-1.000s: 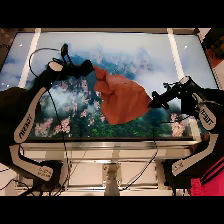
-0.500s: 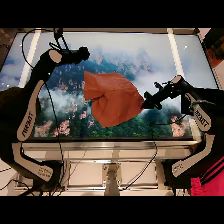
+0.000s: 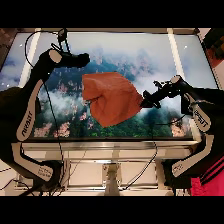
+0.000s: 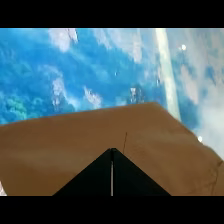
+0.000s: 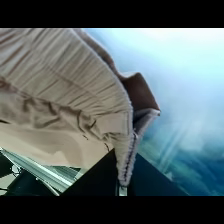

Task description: Fold the clothes and pants, and hang the long-sleeved shirts on hangers.

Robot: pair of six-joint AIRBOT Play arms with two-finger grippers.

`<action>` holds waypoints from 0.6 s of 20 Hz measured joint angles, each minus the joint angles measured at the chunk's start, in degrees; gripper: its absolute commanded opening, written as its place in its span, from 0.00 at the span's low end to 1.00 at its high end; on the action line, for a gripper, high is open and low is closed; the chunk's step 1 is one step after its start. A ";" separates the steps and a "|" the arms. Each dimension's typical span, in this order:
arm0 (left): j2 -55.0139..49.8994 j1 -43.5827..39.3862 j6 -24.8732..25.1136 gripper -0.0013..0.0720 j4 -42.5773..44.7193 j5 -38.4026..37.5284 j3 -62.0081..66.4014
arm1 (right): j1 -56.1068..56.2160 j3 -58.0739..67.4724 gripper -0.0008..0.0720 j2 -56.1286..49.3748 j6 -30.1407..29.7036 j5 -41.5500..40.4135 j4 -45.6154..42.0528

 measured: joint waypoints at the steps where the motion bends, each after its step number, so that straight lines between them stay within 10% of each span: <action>1: 0.76 0.00 0.61 0.03 0.11 -2.21 -1.07 | 0.00 0.00 0.04 0.00 -0.55 -0.07 0.66; 12: 26.38 0.42 2.32 0.03 -6.62 -9.03 -43.36 | 0.00 0.00 0.04 0.00 -6.80 -0.02 7.96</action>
